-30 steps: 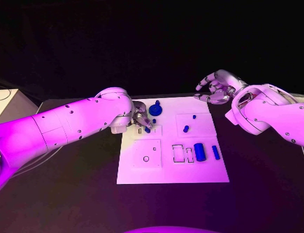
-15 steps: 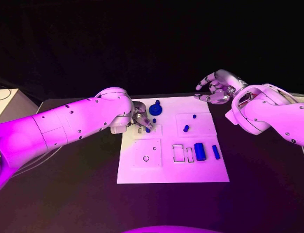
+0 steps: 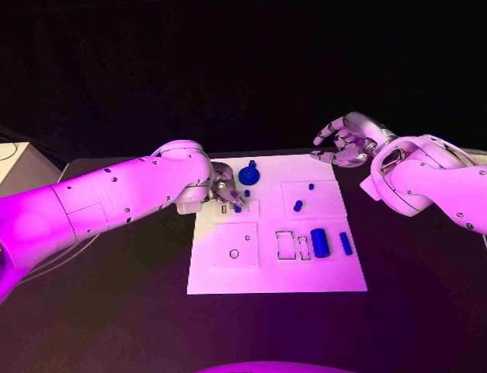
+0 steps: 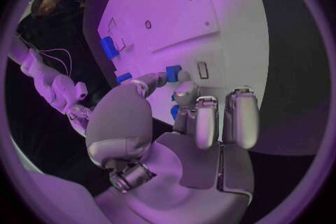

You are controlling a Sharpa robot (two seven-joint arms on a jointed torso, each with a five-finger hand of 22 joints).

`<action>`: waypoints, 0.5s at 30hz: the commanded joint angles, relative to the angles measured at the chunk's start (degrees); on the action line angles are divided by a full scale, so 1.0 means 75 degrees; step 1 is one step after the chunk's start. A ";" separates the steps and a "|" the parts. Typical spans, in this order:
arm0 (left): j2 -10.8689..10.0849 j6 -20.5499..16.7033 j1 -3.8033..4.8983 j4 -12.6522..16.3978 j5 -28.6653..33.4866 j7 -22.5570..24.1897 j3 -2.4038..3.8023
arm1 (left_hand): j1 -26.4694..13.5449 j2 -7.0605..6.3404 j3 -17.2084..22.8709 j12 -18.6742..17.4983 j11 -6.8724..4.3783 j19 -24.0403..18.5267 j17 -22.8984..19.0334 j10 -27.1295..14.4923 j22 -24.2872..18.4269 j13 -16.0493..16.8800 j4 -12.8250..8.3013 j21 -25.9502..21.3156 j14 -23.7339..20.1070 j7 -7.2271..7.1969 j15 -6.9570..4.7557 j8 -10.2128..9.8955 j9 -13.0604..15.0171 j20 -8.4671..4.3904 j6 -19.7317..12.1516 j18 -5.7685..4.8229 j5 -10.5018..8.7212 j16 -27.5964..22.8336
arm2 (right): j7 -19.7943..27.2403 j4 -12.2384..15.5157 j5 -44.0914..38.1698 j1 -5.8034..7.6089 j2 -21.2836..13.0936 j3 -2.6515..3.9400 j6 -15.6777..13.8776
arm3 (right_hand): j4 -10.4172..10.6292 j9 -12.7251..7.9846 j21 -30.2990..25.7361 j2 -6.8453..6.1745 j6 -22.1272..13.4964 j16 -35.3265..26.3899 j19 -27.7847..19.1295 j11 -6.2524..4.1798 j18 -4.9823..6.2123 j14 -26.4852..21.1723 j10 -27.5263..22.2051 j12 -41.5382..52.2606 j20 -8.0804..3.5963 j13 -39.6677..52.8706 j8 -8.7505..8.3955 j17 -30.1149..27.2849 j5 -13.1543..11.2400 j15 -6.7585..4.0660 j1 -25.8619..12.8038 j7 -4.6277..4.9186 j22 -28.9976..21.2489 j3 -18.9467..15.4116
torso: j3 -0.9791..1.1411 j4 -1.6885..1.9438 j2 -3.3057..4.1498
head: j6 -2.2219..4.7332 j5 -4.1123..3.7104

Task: Assemble the parts on the task board

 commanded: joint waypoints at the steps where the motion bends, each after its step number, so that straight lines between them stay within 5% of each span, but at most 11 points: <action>1: 0.0010 0.0044 -0.0015 -0.0003 -0.0022 0.0025 -0.0009 | -0.0044 0.0012 -0.0154 0.0000 -0.0025 -0.0002 0.1950 -0.0019 0.0280 0.0006 0.0074 -0.0038 0.0771 0.0044 -0.0034 -0.0044 0.0017 -0.0023 -0.0003 -0.0073 -0.0067 -0.0018 | 0.0032 0.0017 -0.0073 -0.0005 -0.0009 0.0003 0.0039 | 0.0018 0.0012 0.0003 -0.0026 -0.0058 0.0032 0.0767 0.0025 -0.0032 0.0797 0.0008 -0.0038 0.0020 0.0799 0.0016 0.2013 -0.0032 -0.0020 -0.0075 -0.0009 0.1954 0.0004 | -0.0003 -0.0007 0.0000 | 0.0011 0.0003; 3: 0.0009 0.0032 -0.0015 -0.0005 -0.0042 0.0026 -0.0008 | 0.0006 0.0015 -0.0340 0.0009 -0.0026 0.0003 0.1954 -0.0015 0.0286 0.0016 0.0172 -0.0039 0.0772 0.0043 -0.0034 -0.0078 0.0038 -0.0022 0.0014 -0.0074 -0.0179 -0.0015 | 0.0033 0.0022 -0.0073 -0.0006 -0.0013 0.0003 0.0037 | 0.0023 0.0014 -0.0003 -0.0025 -0.0060 0.0032 0.0764 0.0026 -0.0031 0.0797 0.0005 -0.0041 0.0020 0.0796 0.0016 0.2013 -0.0038 -0.0020 -0.0095 -0.0008 0.1950 -0.0001 | -0.0003 -0.0007 0.0000 | 0.0013 0.0003; 5: 0.0008 0.0034 -0.0015 -0.0006 -0.0066 0.0028 -0.0008 | 0.0149 0.0081 -0.0589 0.0013 -0.0025 0.0006 0.1955 -0.0019 0.0289 0.0017 0.0343 -0.0044 0.0773 0.0045 -0.0031 -0.0149 0.0070 -0.0021 0.0034 -0.0074 -0.0853 -0.0015 | 0.0033 0.0026 -0.0073 -0.0007 -0.0015 0.0003 0.0035 | 0.0023 0.0014 -0.0003 -0.0025 -0.0060 0.0032 0.0764 0.0026 -0.0031 0.0797 0.0005 -0.0041 0.0020 0.0796 0.0016 0.2013 -0.0038 -0.0020 -0.0095 -0.0008 0.1950 -0.0001 | -0.0002 -0.0006 0.0001 | 0.0014 0.0003; 6: 0.0008 0.0039 -0.0015 -0.0006 -0.0080 0.0029 -0.0008 | 0.0180 0.0082 -0.0662 0.0022 -0.0021 0.0010 0.1955 -0.0015 0.0296 0.0027 0.0409 -0.0044 0.0773 0.0048 -0.0029 -0.0170 0.0081 -0.0019 0.0045 -0.0075 -0.0985 -0.0015 | 0.0033 0.0029 -0.0073 -0.0007 -0.0016 0.0003 0.0033 | 0.0026 0.0016 0.0008 -0.0023 -0.0061 0.0032 0.0769 0.0026 -0.0034 0.0797 0.0007 -0.0039 0.0020 0.0798 0.0016 0.2013 -0.0042 -0.0020 -0.0112 -0.0008 0.1958 -0.0004 | -0.0001 -0.0005 0.0001 | 0.0017 0.0002; 15: -0.0004 0.0069 -0.0016 -0.0016 -0.0168 0.0032 -0.0006 | 0.0235 0.0062 -0.0882 0.0054 -0.0015 0.0046 0.1972 -0.0001 0.0352 0.0059 0.0633 -0.0020 0.0779 0.0053 -0.0028 -0.0220 0.0119 -0.0019 0.0071 -0.0086 -0.1191 -0.0001 | 0.0037 0.0049 -0.0069 -0.0011 -0.0028 0.0003 0.0027 | 0.0028 0.0017 -0.0001 -0.0024 -0.0074 0.0032 0.0765 0.0027 -0.0031 0.0797 0.0000 -0.0046 0.0021 0.0790 0.0011 0.2013 -0.0042 -0.0019 -0.0137 -0.0006 0.1951 -0.0012 | -0.0007 0.0000 0.0002 | 0.0019 -0.0003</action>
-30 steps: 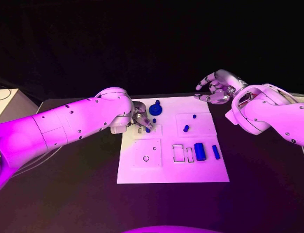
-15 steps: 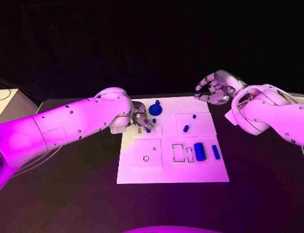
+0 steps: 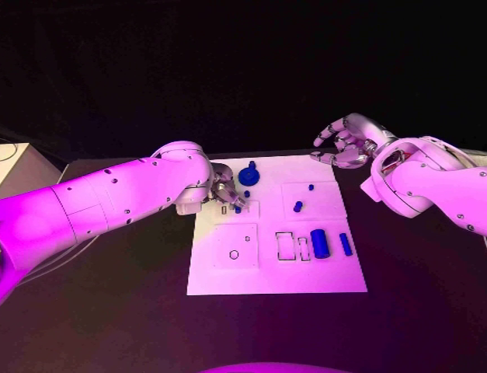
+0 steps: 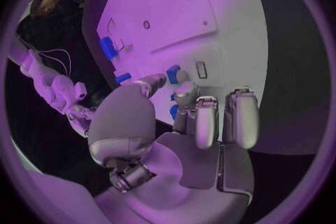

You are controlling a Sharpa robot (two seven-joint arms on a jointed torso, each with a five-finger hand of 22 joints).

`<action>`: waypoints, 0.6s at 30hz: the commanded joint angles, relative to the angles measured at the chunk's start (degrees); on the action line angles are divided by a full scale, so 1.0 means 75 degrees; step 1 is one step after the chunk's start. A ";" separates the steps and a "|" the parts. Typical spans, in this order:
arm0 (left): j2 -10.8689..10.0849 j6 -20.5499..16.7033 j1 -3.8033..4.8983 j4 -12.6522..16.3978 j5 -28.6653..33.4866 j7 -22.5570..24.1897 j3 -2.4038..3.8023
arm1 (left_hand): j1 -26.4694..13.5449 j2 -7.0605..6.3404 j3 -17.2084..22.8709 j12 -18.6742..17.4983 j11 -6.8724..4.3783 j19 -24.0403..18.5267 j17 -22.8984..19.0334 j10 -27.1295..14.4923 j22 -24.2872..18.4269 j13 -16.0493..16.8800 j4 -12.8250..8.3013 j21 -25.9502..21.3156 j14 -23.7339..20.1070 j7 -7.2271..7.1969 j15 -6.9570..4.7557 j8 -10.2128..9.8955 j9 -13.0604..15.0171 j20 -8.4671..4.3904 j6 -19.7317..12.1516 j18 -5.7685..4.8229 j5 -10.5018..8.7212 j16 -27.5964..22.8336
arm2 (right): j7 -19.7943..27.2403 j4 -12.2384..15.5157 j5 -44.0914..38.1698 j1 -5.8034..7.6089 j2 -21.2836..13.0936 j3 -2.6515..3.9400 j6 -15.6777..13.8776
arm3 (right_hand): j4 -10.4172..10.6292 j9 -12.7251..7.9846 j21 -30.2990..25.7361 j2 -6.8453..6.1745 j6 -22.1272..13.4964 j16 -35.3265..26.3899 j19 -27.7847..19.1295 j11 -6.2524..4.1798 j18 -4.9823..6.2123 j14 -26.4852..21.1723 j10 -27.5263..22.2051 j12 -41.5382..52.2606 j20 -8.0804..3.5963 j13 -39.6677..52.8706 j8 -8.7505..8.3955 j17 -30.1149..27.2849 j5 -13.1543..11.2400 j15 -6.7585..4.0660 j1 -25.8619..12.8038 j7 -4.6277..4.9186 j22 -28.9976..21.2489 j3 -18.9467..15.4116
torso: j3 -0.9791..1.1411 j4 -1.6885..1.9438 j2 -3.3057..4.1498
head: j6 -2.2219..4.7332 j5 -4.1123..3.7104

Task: Assemble the parts on the task board

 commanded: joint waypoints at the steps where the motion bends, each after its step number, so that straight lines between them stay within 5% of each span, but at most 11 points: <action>1: -0.0001 0.0076 -0.0010 -0.0003 -0.0118 0.0025 -0.0004 | 0.0091 0.0002 -0.0070 0.0025 -0.0016 0.0044 0.1972 -0.0002 0.0347 -0.0002 0.0033 -0.0022 0.0779 0.0047 -0.0028 -0.0031 0.0014 -0.0019 0.0027 -0.0085 -0.0052 -0.0001 | 0.0037 0.0021 -0.0069 -0.0005 -0.0008 0.0003 0.0028 | 0.0028 0.0010 -0.0001 -0.0014 -0.0059 0.0032 0.0765 0.0027 -0.0031 0.0797 0.0000 -0.0046 0.0021 0.0791 0.0011 0.2013 -0.0042 -0.0019 -0.0086 0.0011 0.1945 -0.0011 | -0.0005 0.0004 0.0002 | -0.0003 -0.0003; 12: -0.0064 0.0045 -0.0011 0.0069 -0.0221 0.0016 0.0014 | 0.0315 0.0081 -0.0609 0.0097 -0.0011 0.0090 0.2004 0.0026 0.0428 0.0062 0.0395 0.0007 0.0791 0.0051 -0.0023 -0.0144 0.0138 -0.0016 0.0099 -0.0100 -0.1058 0.0026 | 0.0033 0.0034 -0.0067 -0.0009 -0.0032 0.0003 0.0036 | 0.0031 0.0012 0.0007 -0.0007 -0.0072 0.0032 0.0768 0.0029 -0.0033 0.0797 0.0003 -0.0043 0.0021 0.0794 0.0006 0.2013 -0.0037 -0.0017 -0.0121 0.0013 0.1952 -0.0018 | -0.0007 0.0002 0.0004 | 0.0002 0.0000; 18: -0.0140 0.0024 -0.0013 0.0178 -0.0242 0.0016 0.0049 | 0.0332 0.0204 -0.0978 0.0120 -0.0018 0.0098 0.2012 0.0034 0.0450 0.0073 0.0398 0.0010 0.0794 0.0041 -0.0028 -0.0211 0.0216 -0.0015 0.0137 -0.0102 -0.1972 0.0033 | 0.0033 0.0040 -0.0067 -0.0013 -0.0046 0.0003 0.0035 | 0.0031 0.0012 0.0007 -0.0007 -0.0072 0.0032 0.0768 0.0029 -0.0033 0.0797 0.0003 -0.0043 0.0021 0.0794 0.0006 0.2013 -0.0037 -0.0017 -0.0121 0.0013 0.1952 -0.0018 | -0.0006 0.0002 0.0001 | 0.0010 -0.0008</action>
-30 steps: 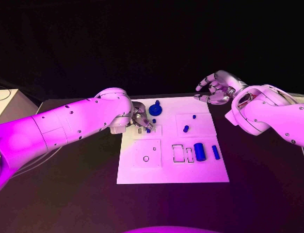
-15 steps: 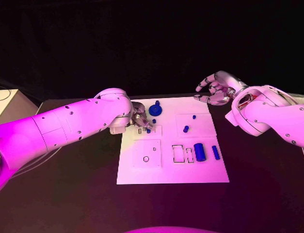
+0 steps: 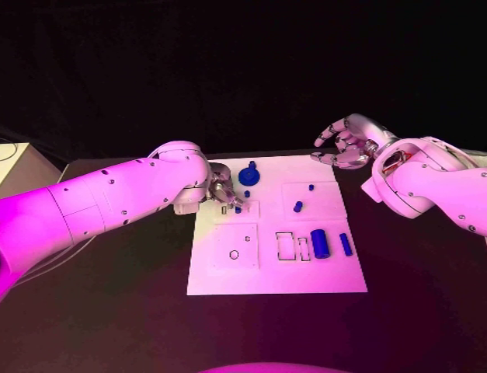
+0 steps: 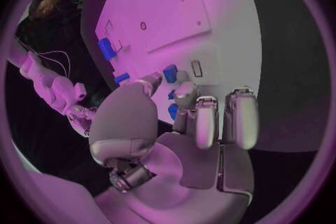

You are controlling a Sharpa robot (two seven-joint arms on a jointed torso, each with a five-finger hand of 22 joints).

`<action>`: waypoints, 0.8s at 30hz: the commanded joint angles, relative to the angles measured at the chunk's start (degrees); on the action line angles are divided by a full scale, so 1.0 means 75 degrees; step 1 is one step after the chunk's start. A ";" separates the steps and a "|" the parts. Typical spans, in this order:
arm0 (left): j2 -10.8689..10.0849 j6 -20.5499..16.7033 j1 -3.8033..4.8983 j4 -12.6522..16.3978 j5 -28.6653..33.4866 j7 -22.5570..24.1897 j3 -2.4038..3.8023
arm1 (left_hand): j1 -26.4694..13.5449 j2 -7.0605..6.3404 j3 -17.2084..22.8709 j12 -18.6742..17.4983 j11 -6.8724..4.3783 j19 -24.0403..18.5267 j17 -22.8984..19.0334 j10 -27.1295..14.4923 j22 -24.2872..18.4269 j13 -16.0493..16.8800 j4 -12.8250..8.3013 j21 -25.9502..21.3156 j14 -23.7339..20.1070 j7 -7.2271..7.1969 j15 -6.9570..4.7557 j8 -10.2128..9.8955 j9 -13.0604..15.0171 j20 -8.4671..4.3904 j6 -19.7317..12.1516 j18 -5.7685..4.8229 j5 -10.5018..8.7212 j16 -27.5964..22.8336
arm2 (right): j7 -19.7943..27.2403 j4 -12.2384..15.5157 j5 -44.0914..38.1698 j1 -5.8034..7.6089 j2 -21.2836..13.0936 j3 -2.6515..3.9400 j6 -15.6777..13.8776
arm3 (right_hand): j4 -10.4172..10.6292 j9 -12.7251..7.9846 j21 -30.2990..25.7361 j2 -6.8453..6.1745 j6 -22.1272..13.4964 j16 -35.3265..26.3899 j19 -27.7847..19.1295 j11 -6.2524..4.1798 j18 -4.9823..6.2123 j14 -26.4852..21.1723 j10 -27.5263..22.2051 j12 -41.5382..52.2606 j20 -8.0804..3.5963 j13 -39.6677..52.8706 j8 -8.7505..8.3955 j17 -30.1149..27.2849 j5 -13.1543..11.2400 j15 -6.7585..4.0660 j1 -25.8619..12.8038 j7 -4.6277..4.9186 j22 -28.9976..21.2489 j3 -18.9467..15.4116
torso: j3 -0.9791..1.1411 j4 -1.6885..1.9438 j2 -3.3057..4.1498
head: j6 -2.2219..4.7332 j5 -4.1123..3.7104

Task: Assemble the parts on the task board

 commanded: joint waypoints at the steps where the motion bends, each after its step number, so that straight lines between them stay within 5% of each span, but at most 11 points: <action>1: -0.0037 0.0015 -0.0004 0.0095 -0.0083 0.0020 0.0017 | -0.0004 0.0095 -0.0183 0.0044 -0.0019 0.0049 0.2012 0.0038 0.0465 0.0009 0.0005 0.0015 0.0794 0.0008 -0.0029 -0.0065 0.0039 -0.0014 0.0064 -0.0104 -0.0426 0.0033 | 0.0033 0.0017 -0.0067 -0.0006 -0.0010 0.0003 0.0034 | 0.0031 0.0012 0.0008 0.0034 -0.0037 0.0032 0.0768 0.0029 -0.0033 0.0797 0.0003 -0.0043 0.0021 0.0789 0.0006 0.2013 -0.0038 -0.0017 -0.0061 0.0001 0.1954 -0.0018 | 0.0003 -0.0001 -0.0001 | 0.0006 -0.0012; 11: -0.0232 -0.0059 -0.0003 0.0412 0.0041 0.0027 0.0105 | -0.0036 0.0084 -0.0263 0.0032 -0.0018 0.0040 0.2003 0.0029 0.0452 -0.0009 0.0012 0.0008 0.0791 0.0009 -0.0029 -0.0072 0.0049 -0.0015 0.0068 -0.0101 -0.0467 0.0025 | 0.0033 0.0023 -0.0067 -0.0013 -0.0033 0.0003 0.0029 | 0.0031 0.0012 0.0008 0.0034 -0.0037 0.0032 0.0768 0.0029 -0.0033 0.0797 0.0003 -0.0043 0.0021 0.0789 0.0006 0.2013 -0.0038 -0.0017 -0.0061 0.0001 0.1954 -0.0018 | 0.0004 0.0009 -0.0010 | 0.0024 -0.0022; 16: -0.0323 -0.0114 -0.0004 0.0537 0.0105 0.0036 0.0331 | 0.0221 0.0195 -0.0264 -0.0079 -0.0005 -0.0048 0.1947 -0.0065 0.0322 -0.0146 -0.0028 -0.0063 0.0770 0.0025 -0.0018 -0.0131 0.0066 -0.0008 0.0007 -0.0071 -0.0448 -0.0024 | 0.0039 0.0023 -0.0066 -0.0021 -0.0033 0.0003 0.0027 | 0.0028 0.0016 0.0010 0.0047 -0.0045 0.0032 0.0769 0.0030 -0.0034 0.0797 0.0007 -0.0040 0.0022 0.0792 0.0004 0.2013 -0.0021 -0.0017 -0.0092 0.0000 0.1955 -0.0020 | 0.0001 0.0000 -0.0002 | 0.0065 -0.0009; 24: -0.0564 -0.0083 -0.0003 0.0649 0.0196 0.0054 0.0881 | 0.0561 0.0260 -0.0202 -0.0573 0.0176 -0.0566 0.1435 -0.0598 -0.0416 -0.0741 -0.0004 -0.0495 0.0545 0.0224 0.0138 -0.0434 0.0039 0.0106 -0.0342 0.0092 -0.0444 -0.0495 | 0.0045 0.0075 -0.0036 -0.0031 -0.0062 0.0003 0.0015 | 0.0026 0.0017 0.0012 0.0049 -0.0047 0.0032 0.0770 0.0029 -0.0034 0.0797 0.0006 -0.0041 0.0022 0.0790 0.0004 0.2013 -0.0017 -0.0016 -0.0098 0.0000 0.1957 -0.0020 | 0.0008 0.0012 -0.0006 | 0.0097 -0.0032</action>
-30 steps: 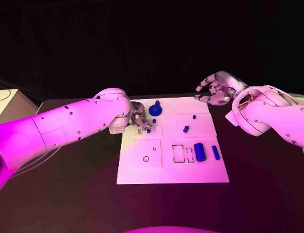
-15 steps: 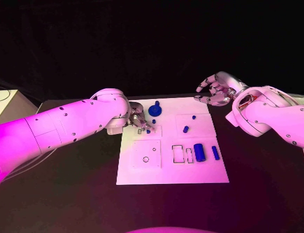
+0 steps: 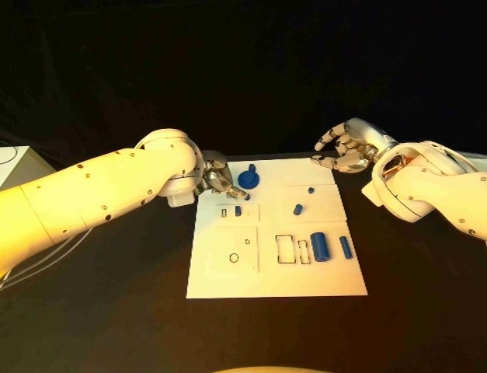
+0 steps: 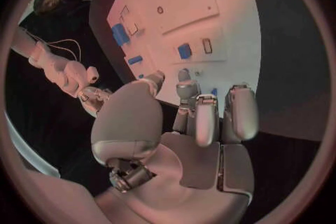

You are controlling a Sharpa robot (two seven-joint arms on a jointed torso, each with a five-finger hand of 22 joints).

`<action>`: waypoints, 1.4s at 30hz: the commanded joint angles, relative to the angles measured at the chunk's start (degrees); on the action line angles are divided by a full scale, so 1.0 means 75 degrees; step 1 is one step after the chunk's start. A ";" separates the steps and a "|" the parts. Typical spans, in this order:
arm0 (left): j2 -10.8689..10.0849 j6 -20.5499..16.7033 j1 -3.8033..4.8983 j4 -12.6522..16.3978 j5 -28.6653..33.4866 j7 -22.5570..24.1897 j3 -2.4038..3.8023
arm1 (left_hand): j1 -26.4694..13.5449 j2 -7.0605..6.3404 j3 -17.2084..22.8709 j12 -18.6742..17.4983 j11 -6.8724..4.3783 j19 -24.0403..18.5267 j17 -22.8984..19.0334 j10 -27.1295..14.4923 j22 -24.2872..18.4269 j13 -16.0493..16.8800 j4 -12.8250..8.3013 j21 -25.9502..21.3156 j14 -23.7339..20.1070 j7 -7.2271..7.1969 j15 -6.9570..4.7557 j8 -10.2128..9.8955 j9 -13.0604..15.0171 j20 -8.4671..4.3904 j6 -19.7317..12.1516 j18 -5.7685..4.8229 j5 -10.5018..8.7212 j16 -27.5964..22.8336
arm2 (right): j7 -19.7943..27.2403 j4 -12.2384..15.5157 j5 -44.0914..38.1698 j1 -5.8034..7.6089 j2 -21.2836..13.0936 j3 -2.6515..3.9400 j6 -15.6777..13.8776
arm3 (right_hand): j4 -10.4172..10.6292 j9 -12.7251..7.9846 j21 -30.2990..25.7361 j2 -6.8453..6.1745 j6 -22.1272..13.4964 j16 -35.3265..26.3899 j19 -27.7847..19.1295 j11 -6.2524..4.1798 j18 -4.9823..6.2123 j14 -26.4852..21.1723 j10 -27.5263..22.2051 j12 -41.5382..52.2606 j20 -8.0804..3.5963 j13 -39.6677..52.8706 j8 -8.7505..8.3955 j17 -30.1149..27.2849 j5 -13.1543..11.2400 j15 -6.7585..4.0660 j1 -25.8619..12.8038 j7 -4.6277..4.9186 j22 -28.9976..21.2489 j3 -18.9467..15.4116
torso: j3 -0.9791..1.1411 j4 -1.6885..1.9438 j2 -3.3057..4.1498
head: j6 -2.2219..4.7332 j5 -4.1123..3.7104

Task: Assemble the parts on the task board

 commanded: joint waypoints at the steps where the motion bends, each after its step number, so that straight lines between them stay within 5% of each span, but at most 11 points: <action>1: -0.0082 0.0011 0.0005 0.0003 0.0098 0.0053 0.0155 | 0.0103 0.0022 0.0020 -0.0143 0.0077 -0.0162 0.1365 -0.0196 -0.0208 -0.0175 -0.0011 -0.0137 0.0522 0.0059 0.0085 -0.0106 -0.0023 0.0049 -0.0150 0.0108 -0.0020 -0.0181 | 0.0045 0.0061 -0.0036 -0.0006 -0.0018 0.0003 0.0011 | 0.0026 0.0013 0.0011 -0.0030 -0.0048 0.0032 0.0770 0.0029 -0.0034 0.0797 0.0006 -0.0041 0.0022 0.0793 0.0004 0.2013 -0.0017 -0.0016 -0.0020 0.0001 0.1959 -0.0020 | 0.0006 0.0013 0.0001 | 0.0019 -0.0022; 6: -0.0129 0.0007 0.0011 -0.0275 0.0039 0.0085 0.0386 | 0.0452 0.0035 0.0265 -0.0567 0.0277 -0.0382 0.1122 -0.0757 -0.0519 -0.0733 -0.0016 -0.0357 0.0387 0.0288 0.0262 -0.0646 -0.0431 0.0207 -0.0479 0.0177 -0.0014 -0.0395 | 0.0060 0.0096 -0.0029 -0.0008 -0.0043 0.0003 -0.0040 | 0.0022 0.0014 0.0000 -0.0030 -0.0052 0.0032 0.0765 0.0029 -0.0031 0.0797 0.0006 -0.0041 0.0022 0.0792 0.0003 0.2013 -0.0011 -0.0016 -0.0027 0.0001 0.1950 -0.0021 | 0.0001 0.0007 0.0013 | 0.0050 -0.0050; 9: -0.0088 -0.0071 0.0017 -0.0538 0.0057 0.0117 0.0456 | 0.0322 -0.0045 0.0272 -0.1010 0.0409 -0.0386 0.1113 -0.1145 -0.0532 -0.1303 0.0003 -0.0382 0.0382 0.0439 0.0370 -0.1060 -0.0862 0.0299 -0.0676 0.0179 -0.0024 -0.0385 | 0.0079 0.0081 -0.0015 -0.0009 -0.0060 0.0003 -0.0090 | 0.0022 0.0014 0.0000 -0.0030 -0.0052 0.0032 0.0765 0.0029 -0.0031 0.0797 0.0006 -0.0041 0.0022 0.0792 0.0003 0.2013 -0.0011 -0.0016 -0.0027 0.0001 0.1950 -0.0021 | -0.0007 -0.0003 0.0017 | 0.0088 -0.0054; 12: -0.0010 -0.0263 0.0032 -0.0863 0.0101 0.0159 0.0517 | 0.0237 -0.0032 0.0204 -0.1001 0.0484 -0.0351 0.1131 -0.1124 -0.0491 -0.1356 0.0000 -0.0365 0.0394 0.0528 0.0435 -0.1323 -0.1183 0.0360 -0.0825 0.0172 -0.0021 -0.0353 | 0.0128 0.0057 0.0075 -0.0009 -0.0080 0.0003 -0.0191 | 0.0013 0.0014 -0.0042 -0.0034 -0.0068 0.0030 0.0746 0.0029 -0.0020 0.0796 -0.0018 -0.0064 0.0023 0.0766 -0.0005 0.2009 -0.0002 -0.0016 -0.0025 0.0003 0.1917 -0.0020 | -0.0005 -0.0009 0.0023 | 0.0106 -0.0041; 22: 0.0281 -0.0825 0.0067 -0.1706 0.0055 0.0229 0.0612 | 0.0361 0.0046 0.0260 -0.0826 0.0486 -0.0189 0.1263 -0.0943 -0.0275 -0.1243 -0.0007 -0.0234 0.0476 0.0529 0.0444 -0.1383 -0.1448 0.0383 -0.0699 0.0130 -0.0014 -0.0214 | 0.0524 0.0035 0.0547 -0.0007 -0.0121 0.0005 -0.0681 | -0.0010 0.0040 -0.1147 -0.0060 -0.0239 -0.0316 0.0240 0.0057 0.0259 0.0615 -0.0599 -0.0664 0.0039 0.0134 -0.0070 0.1409 0.0084 0.0000 0.0059 0.0043 0.1078 0.0101 | 0.0008 -0.0029 0.0100 | 0.0217 -0.0011; 42: 0.0879 -0.0607 0.0076 -0.2646 0.0095 0.0234 0.0626 | 0.0310 0.0086 0.0274 -0.0683 0.0437 -0.0062 0.1395 -0.0793 -0.0093 -0.1132 0.0007 -0.0125 0.0544 0.0470 0.0406 -0.1300 -0.1545 0.0358 -0.0527 0.0092 -0.0019 -0.0091 | 0.0722 -0.0003 0.0734 -0.0006 -0.0098 0.0009 -0.0964 | -0.0019 0.0055 -0.1239 -0.0059 -0.0248 -0.0347 0.0207 0.0052 0.0277 0.0604 -0.0666 -0.0753 0.0034 0.0038 -0.0069 0.1374 0.0118 -0.0008 0.0095 0.0040 0.1013 0.0155 | 0.0041 -0.0061 0.0299 | 0.0308 0.0015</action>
